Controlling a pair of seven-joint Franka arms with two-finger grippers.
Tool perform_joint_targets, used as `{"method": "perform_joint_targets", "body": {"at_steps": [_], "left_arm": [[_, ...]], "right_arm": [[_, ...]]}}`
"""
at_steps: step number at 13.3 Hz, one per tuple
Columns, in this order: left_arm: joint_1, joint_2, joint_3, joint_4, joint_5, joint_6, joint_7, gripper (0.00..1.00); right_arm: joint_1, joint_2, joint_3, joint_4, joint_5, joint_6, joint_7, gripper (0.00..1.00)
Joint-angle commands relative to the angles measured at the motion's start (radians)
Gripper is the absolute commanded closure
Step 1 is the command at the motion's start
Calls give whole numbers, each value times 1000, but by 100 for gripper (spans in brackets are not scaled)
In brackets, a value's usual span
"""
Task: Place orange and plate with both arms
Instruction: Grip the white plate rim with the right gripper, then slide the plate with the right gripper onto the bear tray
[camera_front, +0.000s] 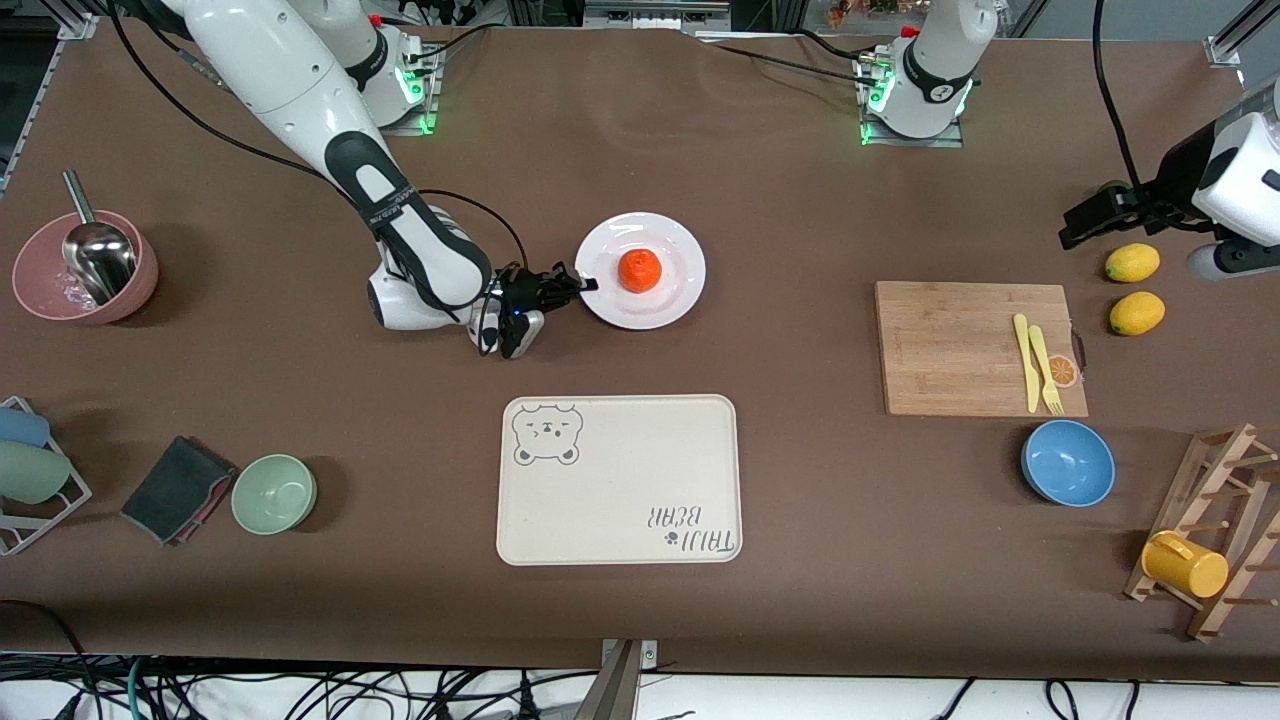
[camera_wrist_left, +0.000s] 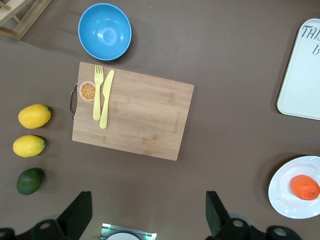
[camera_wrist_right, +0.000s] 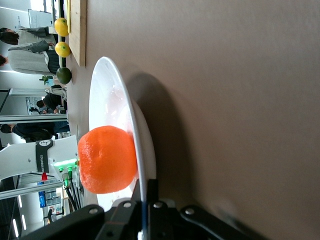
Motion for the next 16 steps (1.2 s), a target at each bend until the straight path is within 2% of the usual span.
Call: {"method": "perform_joint_targets", "body": {"at_steps": [1,4,5,7,8,10,12,16], "left_arm": [[37,6,1,25,-31,-23,22,0],[47,5,1,23,-35,-25,22,0],[47,5,1,25,-35,-26,22,0],[47,5,0,25,-35,-26,22,0],[47,5,0,23,-35,-29,22,0],[47,3,-3,25,-35,-31,22,0],[47,2,-5,25,-35,-31,20,0],[47,2,-3,34,-35,-28,22,0]], "right_arm": [[2,6,2,59,19,0,20,100],[-7,8,-1,162,-1,-3,167,100],[-7,9,-12,220,-39,-3,260,100],[-10,40,-38,356,-187,-6,483,100],[-15,70,-39,419,-231,-6,570,100],[-12,164,-41,594,-242,0,709,100],[-2,247,-41,726,-242,12,753,100],[19,383,-39,858,-263,129,752,100]]}}
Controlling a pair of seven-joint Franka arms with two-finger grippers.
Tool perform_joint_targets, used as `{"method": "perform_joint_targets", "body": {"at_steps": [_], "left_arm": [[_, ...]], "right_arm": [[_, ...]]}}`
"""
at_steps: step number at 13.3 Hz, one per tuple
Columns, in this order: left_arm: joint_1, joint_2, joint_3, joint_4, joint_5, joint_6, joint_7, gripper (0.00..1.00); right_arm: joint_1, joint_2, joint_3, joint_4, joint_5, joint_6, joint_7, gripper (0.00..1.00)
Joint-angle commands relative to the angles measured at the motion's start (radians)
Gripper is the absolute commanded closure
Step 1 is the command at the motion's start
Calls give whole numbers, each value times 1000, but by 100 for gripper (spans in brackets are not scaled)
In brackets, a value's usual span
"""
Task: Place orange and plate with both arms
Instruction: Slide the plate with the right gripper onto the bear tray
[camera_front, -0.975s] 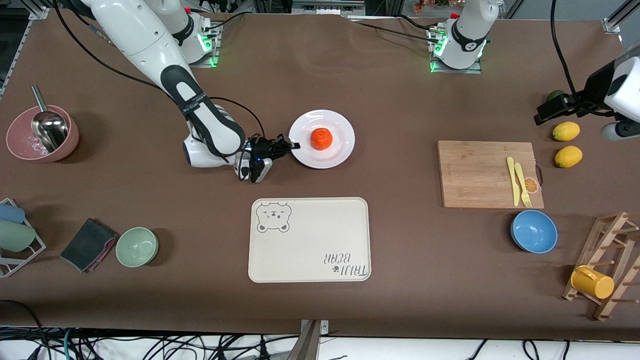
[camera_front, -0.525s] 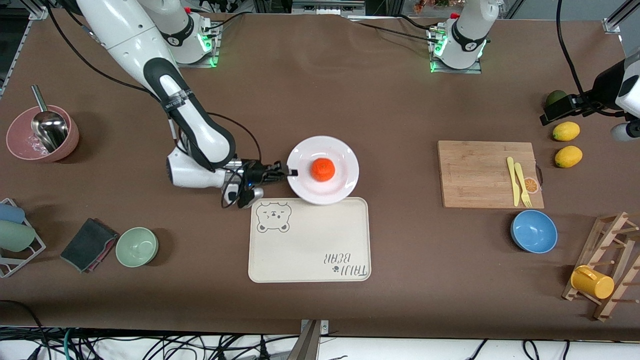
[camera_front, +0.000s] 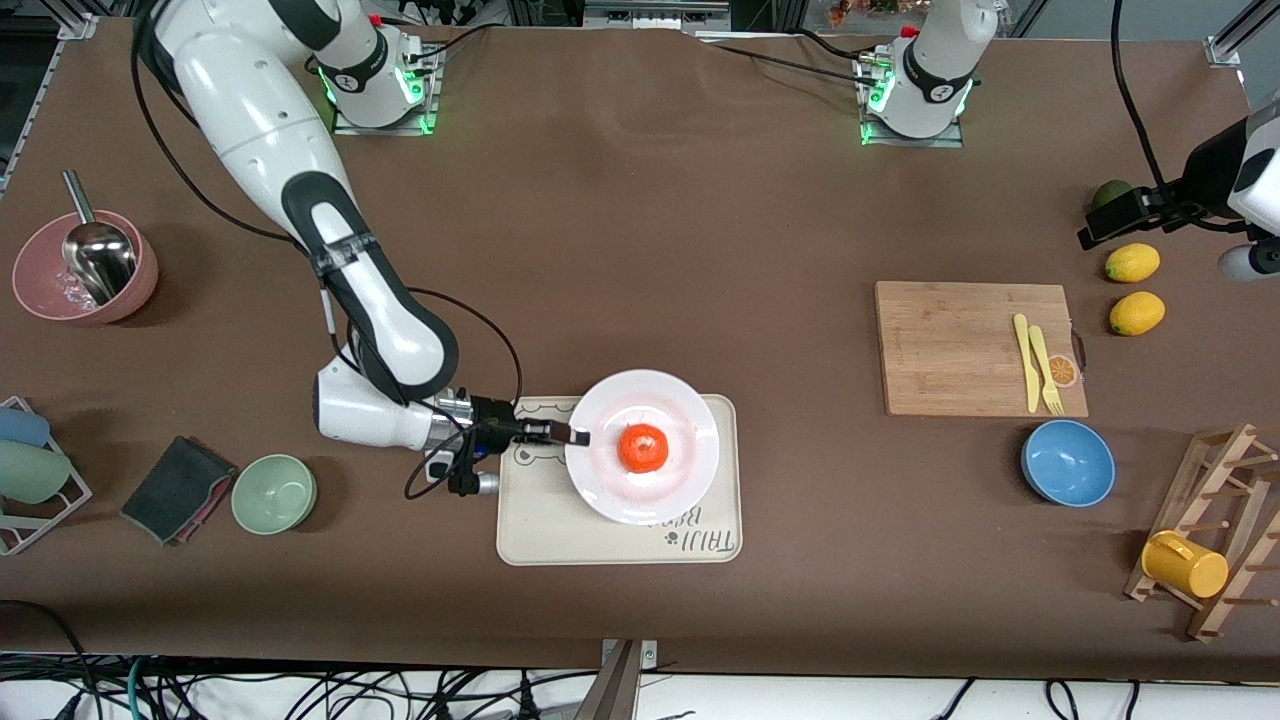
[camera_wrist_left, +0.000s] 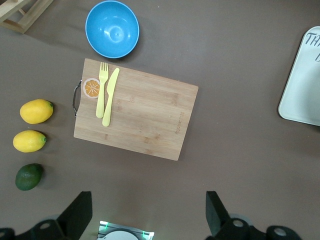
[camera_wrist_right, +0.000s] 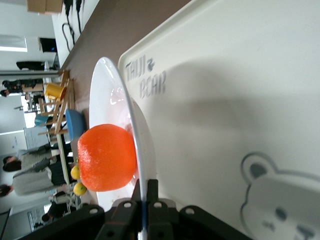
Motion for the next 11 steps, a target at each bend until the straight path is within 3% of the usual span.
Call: {"method": "perform_joint_targets", "body": {"at_steps": [1,4,5,6,7,9,11], "left_arm": [[6,3,2,30,-18,-19,22,0],[6,1,3,33,-15,-11,22,0],[6,1,5,36,-17,-8,22,0],[6,1,5,36,-17,-6,22,0],[7,0,6,36,-17,-6,22,0],[7,-2,6,36,-11,-6,22,0],[7,-13,5,36,-8,-9,13,0]], "right_arm": [[28,97,9,122,-41,33,31,100],[48,126,10,129,-44,78,26,100],[52,126,10,122,-44,79,26,85],[54,126,10,121,-44,79,34,39],[55,116,9,116,-50,78,34,0],[48,96,9,104,-134,70,52,0],[48,33,-11,66,-293,59,109,0]]}}
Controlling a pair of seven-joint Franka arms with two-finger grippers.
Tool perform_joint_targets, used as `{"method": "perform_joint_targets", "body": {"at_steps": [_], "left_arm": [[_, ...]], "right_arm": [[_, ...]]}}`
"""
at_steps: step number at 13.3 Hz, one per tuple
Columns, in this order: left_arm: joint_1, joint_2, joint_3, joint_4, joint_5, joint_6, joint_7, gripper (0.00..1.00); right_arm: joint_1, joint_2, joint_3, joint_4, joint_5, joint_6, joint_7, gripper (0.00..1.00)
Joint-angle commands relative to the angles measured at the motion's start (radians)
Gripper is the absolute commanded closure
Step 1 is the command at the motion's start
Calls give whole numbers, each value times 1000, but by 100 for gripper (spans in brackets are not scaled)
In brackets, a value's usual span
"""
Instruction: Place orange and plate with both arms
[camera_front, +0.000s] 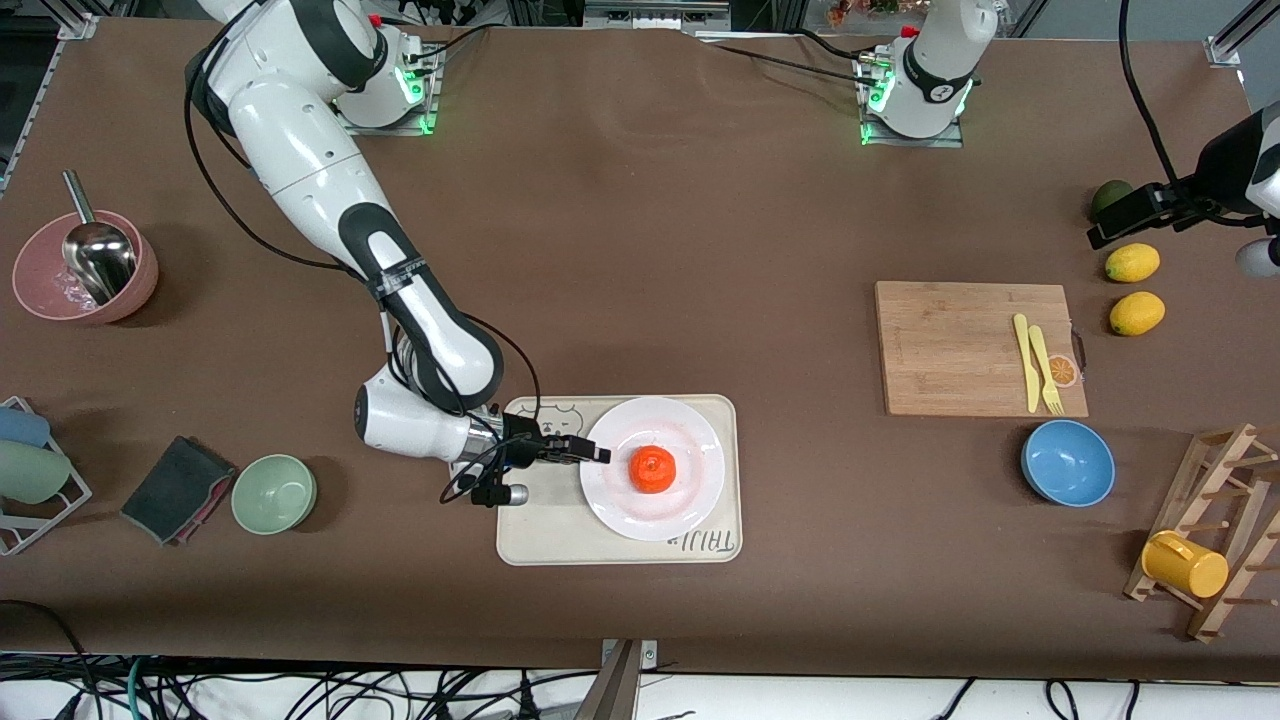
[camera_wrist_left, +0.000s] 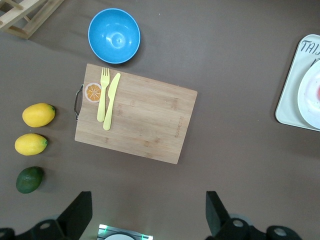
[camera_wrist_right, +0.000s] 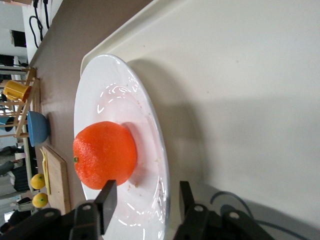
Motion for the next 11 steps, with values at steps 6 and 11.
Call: {"method": "perform_joint_targets", "body": {"at_steps": [6,11], "left_arm": [[-8,-15,-30,18,34,-7,43,0],[-2,-45,-47,16,35,-33,88,0]], "right_arm": [[-1,-260,-99,-56,-781,-328,250,0],[-4,-499,-290,-55,-917,-637,243,0]]}}
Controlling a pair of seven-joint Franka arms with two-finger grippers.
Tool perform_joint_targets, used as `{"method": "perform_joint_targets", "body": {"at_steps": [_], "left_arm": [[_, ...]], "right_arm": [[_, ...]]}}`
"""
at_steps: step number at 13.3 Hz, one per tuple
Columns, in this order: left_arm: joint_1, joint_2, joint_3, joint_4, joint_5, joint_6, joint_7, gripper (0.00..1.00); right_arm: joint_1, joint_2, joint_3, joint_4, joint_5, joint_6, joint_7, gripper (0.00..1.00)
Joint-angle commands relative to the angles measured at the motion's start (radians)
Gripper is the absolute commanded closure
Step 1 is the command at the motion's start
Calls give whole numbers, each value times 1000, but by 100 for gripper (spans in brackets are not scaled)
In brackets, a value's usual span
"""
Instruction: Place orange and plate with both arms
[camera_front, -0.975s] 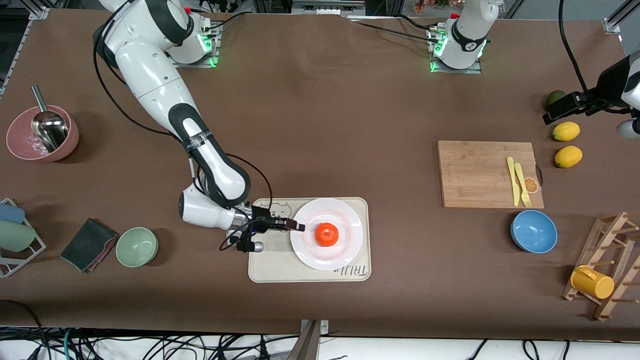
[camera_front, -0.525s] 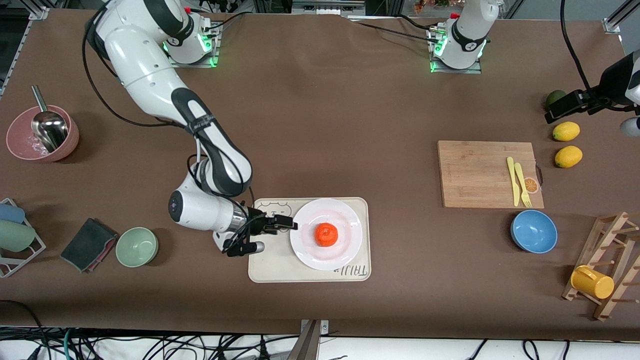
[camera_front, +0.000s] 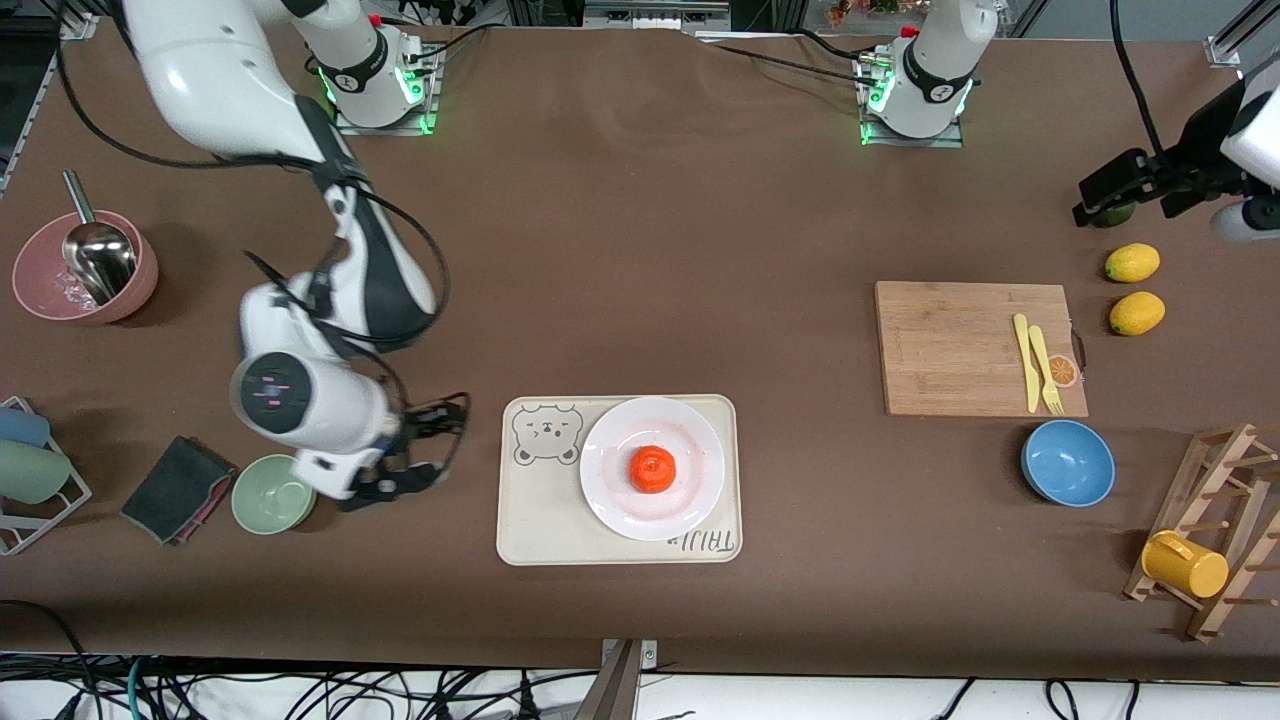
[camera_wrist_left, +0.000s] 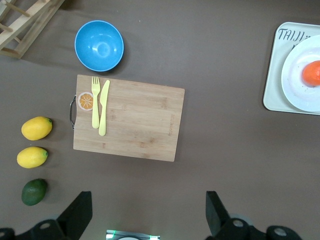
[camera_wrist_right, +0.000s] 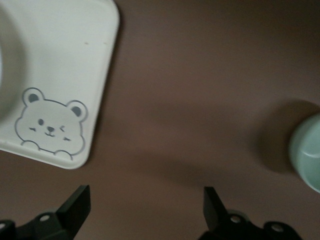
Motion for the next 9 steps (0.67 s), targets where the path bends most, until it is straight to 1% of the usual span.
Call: {"method": "perform_joint_targets", "body": {"at_steps": [1,3,5,6,7,9], "left_arm": [[7,14,3,6,24,-10,31,0],[10,48,7,6,26,-9,38,0],[9,67,7,-5,26,-10,31,0],[9,70,7,-8,30,-12,31,0],[10,71,7,-8,33,-12,35,0],[6,90,3,-9,33,-12,31,0]], "right_arm": [[2,-187,-82,-54,-18,-77,-7,0],[-2,-276,-142,-46,7,-251,-2,0],[-10,-336,-165,-42,4,-362,-5,0],[-10,-366,-188,-42,5,-402,2,0],[-20,-409,-200,-54,18,-401,15,0],[-50,-507,-197,-171,18,-338,-3,0]]}}
